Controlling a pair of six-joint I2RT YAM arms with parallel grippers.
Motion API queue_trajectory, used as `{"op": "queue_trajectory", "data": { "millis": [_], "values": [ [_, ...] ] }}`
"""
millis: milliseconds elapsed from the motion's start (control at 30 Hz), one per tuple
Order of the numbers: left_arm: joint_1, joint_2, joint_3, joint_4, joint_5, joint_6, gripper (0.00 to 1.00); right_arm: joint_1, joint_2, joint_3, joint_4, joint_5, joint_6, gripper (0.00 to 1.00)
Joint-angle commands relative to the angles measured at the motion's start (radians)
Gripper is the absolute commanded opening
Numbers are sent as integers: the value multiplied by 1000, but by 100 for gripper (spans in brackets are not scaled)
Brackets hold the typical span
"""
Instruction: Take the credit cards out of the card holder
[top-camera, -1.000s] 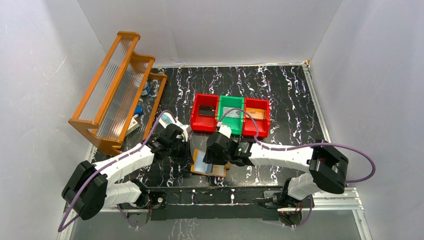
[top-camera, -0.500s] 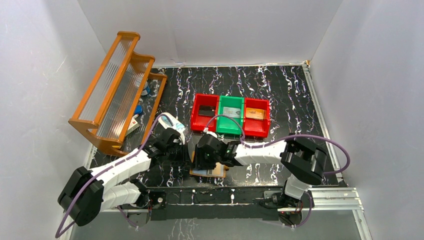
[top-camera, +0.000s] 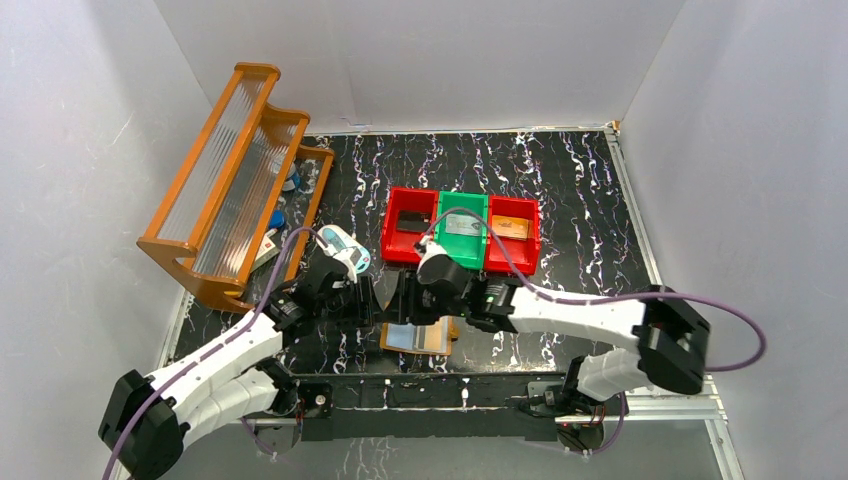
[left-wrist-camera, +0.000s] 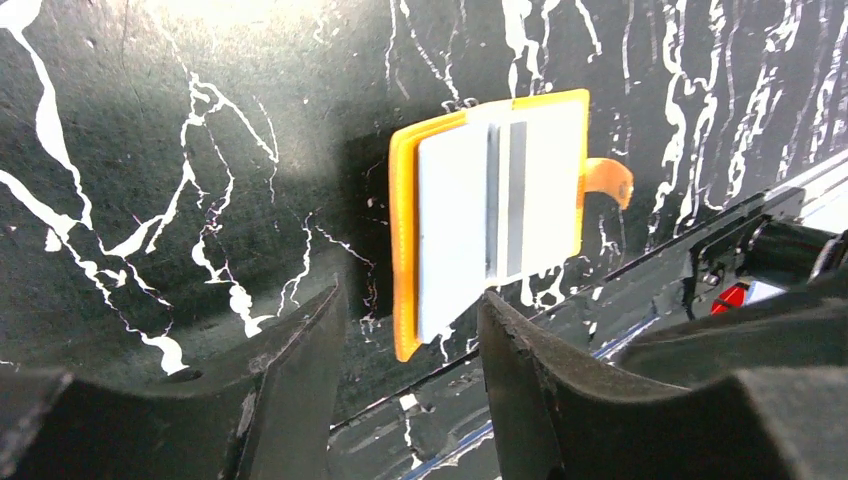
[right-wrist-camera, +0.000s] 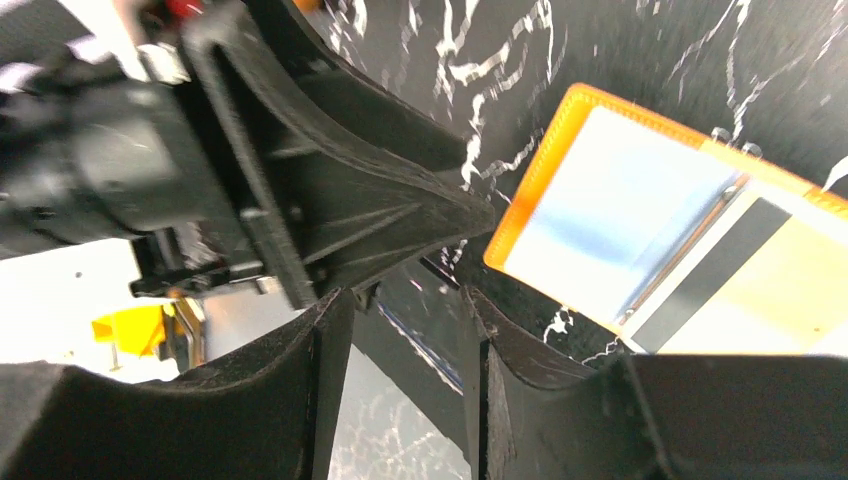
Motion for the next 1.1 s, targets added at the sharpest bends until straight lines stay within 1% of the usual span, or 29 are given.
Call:
{"op": "queue_trajectory", "data": {
  "millis": [0, 100, 167, 233, 300, 367, 467, 500, 567, 633, 733, 800, 867, 933, 1067],
  "values": [
    [-6, -48, 68, -47, -38, -11, 50, -5, -124, -41, -97, 197, -3, 51],
    [-6, -59, 82, -49, -34, -10, 51, -7, -171, -88, -155, 285, 62, 51],
    [-6, -68, 90, -49, -28, -9, 53, -8, -181, -125, -155, 294, 85, 49],
    [-6, -71, 101, -47, -16, -6, 53, -9, -172, -146, -122, 264, 91, 46],
    [-6, -70, 122, -47, 2, 4, 54, -11, -115, -157, -42, 200, 84, 41],
    [-6, -66, 135, -38, 36, 23, 55, -14, 5, -119, 39, 102, 52, 40],
    [-6, -51, 128, 0, 107, 25, 55, -22, 188, -4, 9, 27, -12, 40],
    [-6, -55, 126, 10, 115, 23, 55, -23, 195, -4, 14, 26, -11, 40],
    [-6, -52, 128, 30, 144, 18, 54, -22, 119, -28, 22, 39, -20, 42],
    [-6, -30, 134, 96, 196, -3, 54, -23, 40, -41, -54, 124, -32, 45],
    [-6, 0, 142, 160, 235, -28, 54, -28, -38, -69, -134, 223, -17, 47],
    [-6, 22, 144, 194, 246, -40, 54, -41, -81, -94, -176, 262, 1, 48],
    [-6, 49, 145, 212, 241, -43, 54, -60, -119, -126, -204, 273, 25, 48],
    [-6, 71, 140, 217, 234, -46, 54, -74, -152, -166, -193, 264, 50, 47],
    [-5, 125, 117, 235, 249, -52, 53, -93, -205, -266, -70, 177, 91, 43]
  ]
}}
